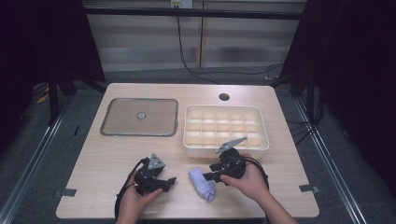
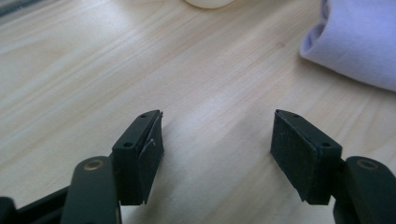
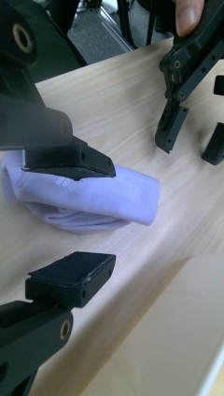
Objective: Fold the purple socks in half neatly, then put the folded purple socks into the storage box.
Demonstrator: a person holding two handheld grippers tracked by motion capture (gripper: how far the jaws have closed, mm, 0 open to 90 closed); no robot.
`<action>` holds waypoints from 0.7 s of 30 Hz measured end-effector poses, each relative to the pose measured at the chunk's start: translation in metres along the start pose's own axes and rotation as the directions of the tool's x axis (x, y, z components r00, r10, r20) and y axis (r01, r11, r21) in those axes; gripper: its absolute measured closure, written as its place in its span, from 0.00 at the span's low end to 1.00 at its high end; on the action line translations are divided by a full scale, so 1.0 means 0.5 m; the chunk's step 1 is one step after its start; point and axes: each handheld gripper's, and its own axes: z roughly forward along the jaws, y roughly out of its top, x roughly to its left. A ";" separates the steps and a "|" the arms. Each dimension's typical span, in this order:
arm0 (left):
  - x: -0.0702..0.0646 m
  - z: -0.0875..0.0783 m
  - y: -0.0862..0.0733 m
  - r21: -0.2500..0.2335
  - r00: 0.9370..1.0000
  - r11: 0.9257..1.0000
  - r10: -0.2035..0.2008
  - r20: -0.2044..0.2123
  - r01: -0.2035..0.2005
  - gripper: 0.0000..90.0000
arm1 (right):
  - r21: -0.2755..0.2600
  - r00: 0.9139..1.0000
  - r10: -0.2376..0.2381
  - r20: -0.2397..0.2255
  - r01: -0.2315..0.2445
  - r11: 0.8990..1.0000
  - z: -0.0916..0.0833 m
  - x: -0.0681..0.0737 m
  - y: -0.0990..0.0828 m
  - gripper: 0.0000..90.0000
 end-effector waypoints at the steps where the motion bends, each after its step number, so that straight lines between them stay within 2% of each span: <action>1: 0.000 0.000 -0.001 0.000 1.000 1.000 0.009 -0.001 -0.009 0.37 | 0.004 1.000 0.000 -0.002 0.000 1.000 0.000 0.000 0.001 0.56; 5: -0.001 0.002 -0.005 -0.019 1.000 0.999 0.025 -0.009 -0.026 0.34 | 0.022 1.000 0.028 -0.009 -0.027 0.999 0.001 -0.002 0.003 0.55; 11: 0.001 0.003 -0.011 -0.037 1.000 0.999 0.029 -0.003 -0.029 0.31 | 0.051 0.998 0.058 -0.011 -0.058 0.997 -0.001 -0.007 0.003 0.53; 13: 0.001 0.004 -0.012 -0.043 1.000 0.999 0.026 -0.004 -0.026 0.30 | 0.051 0.999 0.049 -0.011 -0.048 0.998 -0.002 -0.009 0.001 0.52; 15: -0.001 0.006 -0.013 -0.049 1.000 0.999 0.022 -0.004 -0.022 0.28 | 0.059 0.997 0.072 -0.009 -0.071 0.996 -0.004 -0.008 0.001 0.52; 21: -0.002 0.007 -0.016 -0.059 0.999 0.998 0.032 -0.004 -0.032 0.24 | 0.070 0.997 0.078 -0.011 -0.077 0.995 -0.006 -0.010 0.004 0.50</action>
